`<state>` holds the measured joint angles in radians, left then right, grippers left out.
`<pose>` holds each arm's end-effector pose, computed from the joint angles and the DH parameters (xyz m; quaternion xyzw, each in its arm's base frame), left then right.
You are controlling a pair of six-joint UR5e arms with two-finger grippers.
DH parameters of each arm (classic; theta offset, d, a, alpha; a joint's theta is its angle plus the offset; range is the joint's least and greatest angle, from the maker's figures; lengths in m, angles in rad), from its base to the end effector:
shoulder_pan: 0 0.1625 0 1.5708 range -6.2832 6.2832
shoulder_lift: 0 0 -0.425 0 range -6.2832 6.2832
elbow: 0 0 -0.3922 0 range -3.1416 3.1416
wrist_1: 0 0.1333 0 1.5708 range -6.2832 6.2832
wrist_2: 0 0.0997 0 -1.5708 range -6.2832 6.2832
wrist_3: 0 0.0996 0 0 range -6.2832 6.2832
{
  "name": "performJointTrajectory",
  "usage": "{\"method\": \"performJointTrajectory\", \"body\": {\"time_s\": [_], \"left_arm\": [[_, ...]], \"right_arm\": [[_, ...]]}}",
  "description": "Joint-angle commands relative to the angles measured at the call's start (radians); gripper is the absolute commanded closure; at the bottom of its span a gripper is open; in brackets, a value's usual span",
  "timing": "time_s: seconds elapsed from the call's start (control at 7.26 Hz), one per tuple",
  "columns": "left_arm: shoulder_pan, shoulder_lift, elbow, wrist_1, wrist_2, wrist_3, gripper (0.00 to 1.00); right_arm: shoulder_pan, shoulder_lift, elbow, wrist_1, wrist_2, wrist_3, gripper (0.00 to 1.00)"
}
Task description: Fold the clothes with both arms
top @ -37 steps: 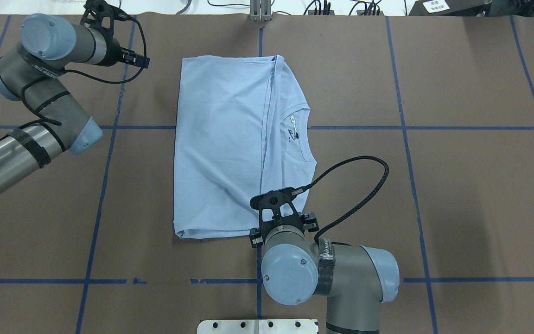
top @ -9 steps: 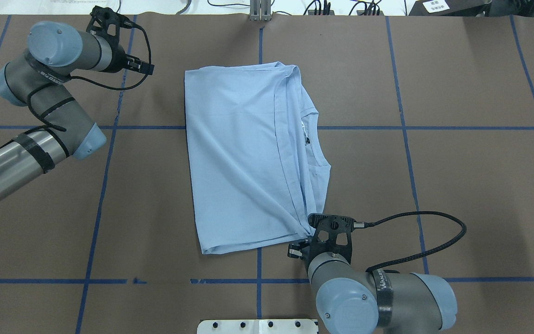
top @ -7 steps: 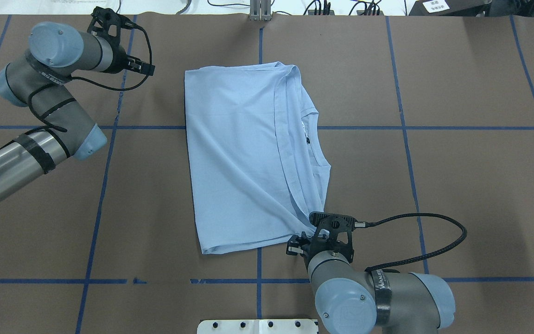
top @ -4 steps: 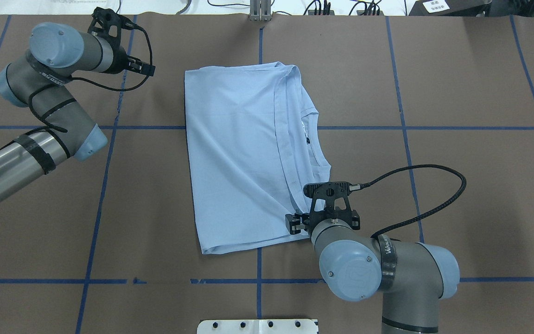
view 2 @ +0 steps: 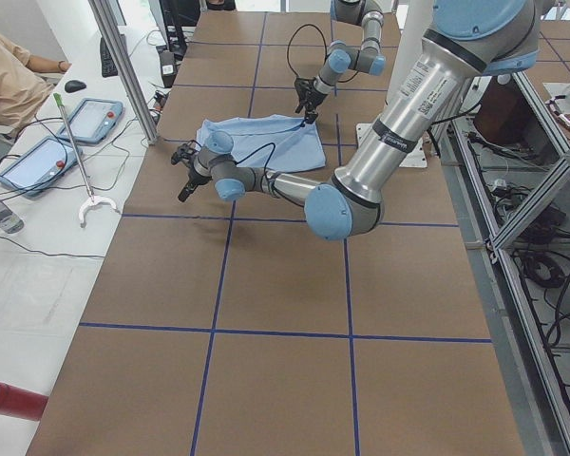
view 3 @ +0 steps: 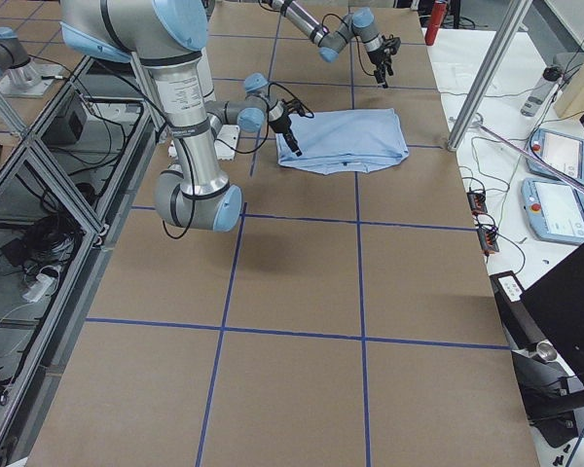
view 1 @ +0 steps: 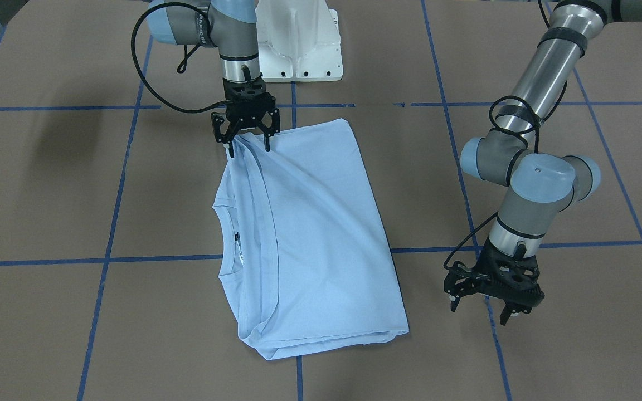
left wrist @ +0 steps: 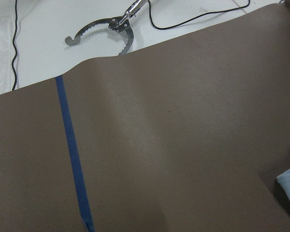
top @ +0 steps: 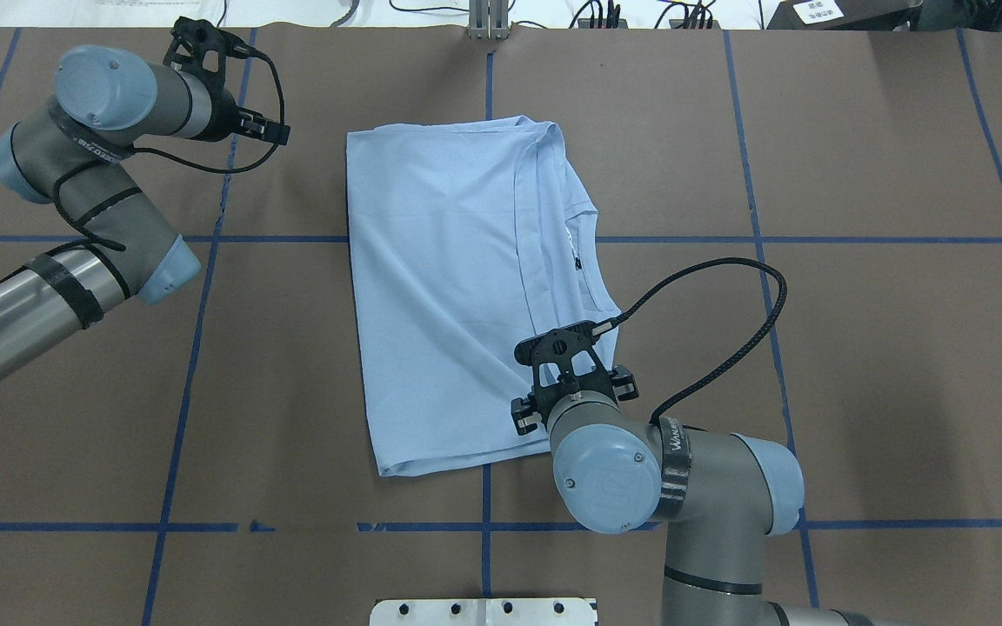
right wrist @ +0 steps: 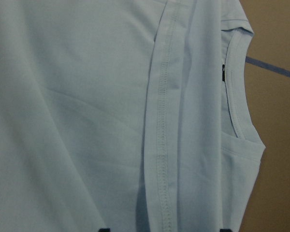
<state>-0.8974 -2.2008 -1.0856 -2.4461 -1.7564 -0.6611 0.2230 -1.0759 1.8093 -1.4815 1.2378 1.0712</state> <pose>0.3929 -0.6768 0.4156 0.3318 0.3644 0.0506 0.8687 -0.5778 -0.3011 0.2649 0.2815 -0.3152 -0.0590 0.9044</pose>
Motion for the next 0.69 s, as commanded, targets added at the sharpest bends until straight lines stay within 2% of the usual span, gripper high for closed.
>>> {"method": "performJointTrajectory", "body": {"time_s": [0.0,0.28,0.55], "left_arm": [[0.003,0.007,0.000,-0.001,0.000,-0.002,0.00],[0.005,0.032,0.003,-0.060,0.000,-0.005,0.00],[0.005,0.030,0.004,-0.060,0.000,-0.008,0.00]], "right_arm": [[-0.002,0.007,-0.016,-0.005,-0.001,-0.092,0.30],[0.002,0.005,-0.002,-0.006,0.000,-0.122,0.32],[0.024,0.004,0.007,-0.006,0.002,-0.163,0.37]]}}
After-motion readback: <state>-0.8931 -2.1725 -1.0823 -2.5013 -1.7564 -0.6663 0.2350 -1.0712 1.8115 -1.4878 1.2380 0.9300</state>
